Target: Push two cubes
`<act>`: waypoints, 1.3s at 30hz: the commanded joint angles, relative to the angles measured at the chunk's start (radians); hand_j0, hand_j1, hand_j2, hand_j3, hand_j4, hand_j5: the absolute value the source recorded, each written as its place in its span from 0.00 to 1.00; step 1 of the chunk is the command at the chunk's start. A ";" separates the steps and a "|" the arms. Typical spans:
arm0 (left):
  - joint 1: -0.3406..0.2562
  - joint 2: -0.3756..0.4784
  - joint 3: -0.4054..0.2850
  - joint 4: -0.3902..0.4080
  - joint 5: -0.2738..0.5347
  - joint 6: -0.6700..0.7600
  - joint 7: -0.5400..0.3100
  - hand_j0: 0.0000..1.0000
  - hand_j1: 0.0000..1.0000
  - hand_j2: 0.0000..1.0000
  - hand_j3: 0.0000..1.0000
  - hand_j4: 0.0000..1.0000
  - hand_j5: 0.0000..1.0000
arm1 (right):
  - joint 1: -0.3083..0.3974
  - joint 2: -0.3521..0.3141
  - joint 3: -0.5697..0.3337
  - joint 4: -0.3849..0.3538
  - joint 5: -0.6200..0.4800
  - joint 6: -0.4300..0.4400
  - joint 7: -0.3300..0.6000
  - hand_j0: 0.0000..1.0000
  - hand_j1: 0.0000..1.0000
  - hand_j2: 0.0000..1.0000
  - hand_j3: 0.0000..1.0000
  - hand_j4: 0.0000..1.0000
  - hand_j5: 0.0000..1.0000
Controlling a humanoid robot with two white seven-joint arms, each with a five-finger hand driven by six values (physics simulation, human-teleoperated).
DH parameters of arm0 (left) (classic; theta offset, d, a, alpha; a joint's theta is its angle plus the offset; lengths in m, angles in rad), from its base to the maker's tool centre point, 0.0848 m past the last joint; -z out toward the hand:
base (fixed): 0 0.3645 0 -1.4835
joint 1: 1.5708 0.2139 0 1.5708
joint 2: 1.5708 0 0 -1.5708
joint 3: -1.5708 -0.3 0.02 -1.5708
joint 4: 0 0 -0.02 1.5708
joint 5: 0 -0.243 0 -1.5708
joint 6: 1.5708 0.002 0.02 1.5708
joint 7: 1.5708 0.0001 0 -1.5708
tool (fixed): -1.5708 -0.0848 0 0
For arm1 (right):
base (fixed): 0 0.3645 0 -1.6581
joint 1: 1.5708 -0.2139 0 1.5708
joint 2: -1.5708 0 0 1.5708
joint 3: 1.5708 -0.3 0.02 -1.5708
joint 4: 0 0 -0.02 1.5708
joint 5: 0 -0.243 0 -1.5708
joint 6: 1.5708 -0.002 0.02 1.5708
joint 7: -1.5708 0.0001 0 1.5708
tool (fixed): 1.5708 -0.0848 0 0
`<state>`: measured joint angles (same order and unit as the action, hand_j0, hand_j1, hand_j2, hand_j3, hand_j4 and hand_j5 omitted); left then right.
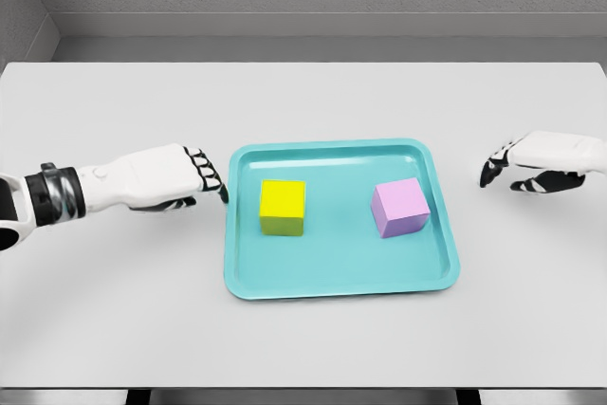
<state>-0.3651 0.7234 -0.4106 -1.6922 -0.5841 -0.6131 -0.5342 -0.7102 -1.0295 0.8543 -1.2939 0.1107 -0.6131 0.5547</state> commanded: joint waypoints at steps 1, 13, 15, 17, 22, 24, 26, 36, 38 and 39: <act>0.000 -0.004 0.000 0.019 0.004 0.002 0.000 0.62 0.62 0.62 0.62 0.62 0.62 | -0.002 0.006 -0.001 -0.001 0.009 0.002 0.025 0.15 0.15 0.15 0.15 0.15 0.15; -0.054 -0.082 -0.054 0.100 0.001 0.002 -0.003 0.62 0.62 0.62 0.62 0.62 0.62 | -0.037 0.085 0.009 -0.036 0.092 0.002 0.056 0.10 0.10 0.10 0.10 0.10 0.10; -0.054 -0.084 -0.054 0.106 -0.006 0.002 -0.003 0.62 0.62 0.62 0.62 0.62 0.62 | -0.037 0.101 0.014 -0.036 0.092 0.002 0.056 0.10 0.10 0.10 0.10 0.10 0.10; -0.054 -0.082 -0.057 0.108 -0.006 0.002 -0.003 0.62 0.62 0.62 0.62 0.62 0.62 | -0.038 0.100 0.017 -0.054 0.092 0.002 0.056 0.10 0.10 0.10 0.10 0.10 0.10; -0.055 -0.084 -0.059 0.128 -0.006 0.002 -0.003 0.62 0.62 0.62 0.62 0.62 0.62 | -0.043 0.129 0.019 -0.061 0.113 0.002 0.056 0.10 0.10 0.10 0.10 0.10 0.10; -0.060 -0.090 -0.059 0.128 -0.005 0.002 -0.003 0.62 0.62 0.62 0.62 0.62 0.62 | -0.044 0.140 0.035 -0.059 0.113 0.002 0.056 0.11 0.11 0.11 0.11 0.11 0.11; -0.063 -0.091 -0.059 0.126 -0.005 0.002 -0.003 0.62 0.62 0.62 0.62 0.62 0.62 | -0.044 0.152 0.038 -0.058 0.133 0.002 0.056 0.11 0.11 0.11 0.11 0.11 0.11; -0.074 -0.122 -0.082 0.126 -0.013 0.002 -0.003 0.61 0.61 0.61 0.61 0.61 0.61 | -0.044 0.167 0.065 -0.039 0.155 0.002 0.056 0.11 0.11 0.11 0.11 0.11 0.11; -0.074 -0.130 -0.085 0.128 -0.014 0.002 -0.003 0.61 0.61 0.61 0.61 0.61 0.61 | -0.044 0.169 0.065 -0.042 0.155 0.002 0.056 0.10 0.10 0.10 0.10 0.10 0.10; -0.074 -0.131 -0.088 0.131 -0.019 0.002 -0.003 0.61 0.61 0.61 0.61 0.61 0.61 | -0.044 0.169 0.071 -0.042 0.156 0.002 0.056 0.10 0.10 0.10 0.10 0.10 0.10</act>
<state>-0.4403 0.5974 -0.4924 -1.5633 -0.6036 -0.6132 -0.5372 -0.7547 -0.8622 0.9191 -1.3358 0.2701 -0.6131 0.6110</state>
